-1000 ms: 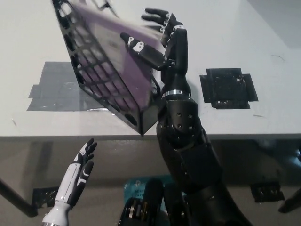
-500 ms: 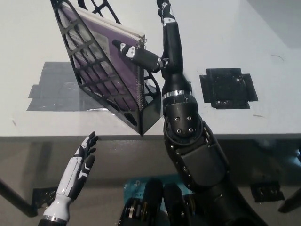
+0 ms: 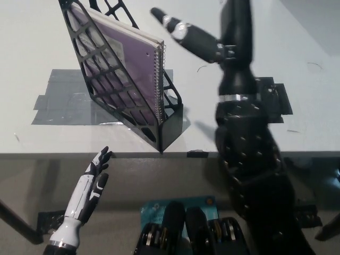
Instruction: A person hands a notebook to the robot and the robot grabs it with its right hand and places it in the magazine stand kept in the centre of the desk infront of it.
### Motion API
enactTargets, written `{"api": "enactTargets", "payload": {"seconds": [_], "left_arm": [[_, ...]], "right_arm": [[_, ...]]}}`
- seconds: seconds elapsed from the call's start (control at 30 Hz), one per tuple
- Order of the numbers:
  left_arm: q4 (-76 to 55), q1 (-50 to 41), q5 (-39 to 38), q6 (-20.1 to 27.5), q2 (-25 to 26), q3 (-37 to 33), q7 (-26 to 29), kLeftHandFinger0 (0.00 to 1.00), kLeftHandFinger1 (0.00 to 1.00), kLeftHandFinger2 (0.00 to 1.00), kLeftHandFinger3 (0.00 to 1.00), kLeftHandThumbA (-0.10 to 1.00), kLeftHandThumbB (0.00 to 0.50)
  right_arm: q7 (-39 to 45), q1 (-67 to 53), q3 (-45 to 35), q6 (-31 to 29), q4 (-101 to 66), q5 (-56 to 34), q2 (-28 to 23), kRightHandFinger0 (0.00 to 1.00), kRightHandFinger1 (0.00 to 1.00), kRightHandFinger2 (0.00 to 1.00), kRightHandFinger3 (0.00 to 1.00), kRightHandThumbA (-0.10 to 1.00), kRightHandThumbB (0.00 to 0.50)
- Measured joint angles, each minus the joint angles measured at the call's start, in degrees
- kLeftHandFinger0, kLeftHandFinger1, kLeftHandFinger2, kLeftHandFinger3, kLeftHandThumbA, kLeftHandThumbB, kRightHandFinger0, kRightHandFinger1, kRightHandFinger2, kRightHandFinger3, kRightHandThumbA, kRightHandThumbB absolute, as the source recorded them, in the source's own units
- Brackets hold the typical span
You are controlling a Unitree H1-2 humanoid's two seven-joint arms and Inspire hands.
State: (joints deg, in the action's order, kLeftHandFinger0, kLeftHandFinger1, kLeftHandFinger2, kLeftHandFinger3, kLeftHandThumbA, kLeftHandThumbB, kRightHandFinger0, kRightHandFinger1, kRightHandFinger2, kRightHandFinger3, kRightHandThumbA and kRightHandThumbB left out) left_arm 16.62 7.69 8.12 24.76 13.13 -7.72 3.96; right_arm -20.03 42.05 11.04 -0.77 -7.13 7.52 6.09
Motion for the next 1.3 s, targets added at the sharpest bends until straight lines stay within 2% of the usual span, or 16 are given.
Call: {"api": "enactTargets", "payload": {"seconds": [0.27, 0.33, 0.5, 0.53, 0.6, 0.63, 0.73, 0.77, 0.93, 1.03, 1.3], "left_arm": [[0.0, -1.55, 0.03, -0.03, -0.24, -0.69, 0.0, 0.97, 1.0, 1.0, 1.0, 1.0, 0.5], [0.0, -2.08, 0.02, -0.03, -0.27, -0.94, 0.0, 0.96, 1.0, 1.0, 1.0, 1.0, 0.5], [-0.19, -4.26, -0.11, -0.01, -0.31, -1.78, -0.06, 0.97, 1.0, 1.0, 1.0, 1.0, 0.5], [-0.19, -4.26, -0.11, -0.01, -0.31, -1.78, -0.06, 0.96, 1.0, 1.0, 1.0, 1.0, 0.5], [-0.6, -6.36, -0.35, 0.01, -0.27, -2.45, -0.14, 0.96, 1.0, 1.0, 1.0, 1.0, 0.5], [-0.98, -7.03, -0.42, 0.02, -0.27, -3.02, -0.15, 0.97, 1.0, 1.0, 1.0, 1.0, 0.5], [-2.34, -8.57, -0.51, 0.05, -0.31, -4.35, -0.15, 0.97, 1.0, 1.0, 1.0, 1.0, 0.5], [-2.53, -8.93, -0.51, 0.06, -0.31, -4.58, -0.15, 0.97, 1.0, 1.0, 1.0, 1.0, 0.5], [-3.12, -9.66, -0.6, 0.07, -0.29, -5.15, -0.13, 0.98, 1.0, 1.0, 1.0, 1.0, 0.5], [-3.15, -9.69, -0.76, 0.07, -0.28, -5.09, -0.12, 0.98, 1.0, 1.0, 1.0, 1.0, 0.5], [-2.59, -9.63, -1.07, 0.07, -0.18, -4.7, 0.0, 1.0, 1.0, 1.0, 1.0, 1.0, 0.5]], "right_arm": [[1.49, -7.53, -0.32, 2.11, -15.15, -0.79, -5.0, 1.0, 1.0, 1.0, 1.0, 1.0, 0.318], [1.9, -9.83, -0.35, 2.51, -18.49, -1.01, -6.28, 1.0, 1.0, 1.0, 1.0, 1.0, 0.291], [4.54, -23.31, -0.33, 2.62, -29.59, -2.91, -12.29, 1.0, 1.0, 1.0, 1.0, 1.0, 0.298], [4.54, -23.31, -0.33, 2.62, -29.59, -2.91, -12.29, 1.0, 1.0, 1.0, 1.0, 1.0, 0.313], [6.38, -32.14, -0.25, 1.81, -31.5, -4.66, -15.26, 1.0, 1.0, 1.0, 1.0, 1.0, 0.317], [7.0, -35.66, -0.16, 1.41, -31.3, -5.07, -16.21, 1.0, 1.0, 1.0, 1.0, 1.0, 0.33], [8.48, -42.77, 0.31, -0.14, -28.35, -5.56, -17.2, 1.0, 1.0, 1.0, 1.0, 1.0, 0.309], [8.96, -44.13, 0.48, -0.56, -27.1, -5.69, -17.24, 1.0, 1.0, 1.0, 1.0, 1.0, 0.285], [11.49, -49.47, 1.66, -2.83, -19.23, -7.01, -16.94, 1.0, 1.0, 1.0, 1.0, 1.0, 0.27], [13.51, -51.49, 3.09, -3.54, -14.84, -7.88, -16.55, 1.0, 1.0, 1.0, 1.0, 1.0, 0.32], [17.89, -54.09, 4.65, -3.56, -5.49, -9.52, -16.36, 1.0, 1.0, 1.0, 1.0, 1.0, 0.297]]}}
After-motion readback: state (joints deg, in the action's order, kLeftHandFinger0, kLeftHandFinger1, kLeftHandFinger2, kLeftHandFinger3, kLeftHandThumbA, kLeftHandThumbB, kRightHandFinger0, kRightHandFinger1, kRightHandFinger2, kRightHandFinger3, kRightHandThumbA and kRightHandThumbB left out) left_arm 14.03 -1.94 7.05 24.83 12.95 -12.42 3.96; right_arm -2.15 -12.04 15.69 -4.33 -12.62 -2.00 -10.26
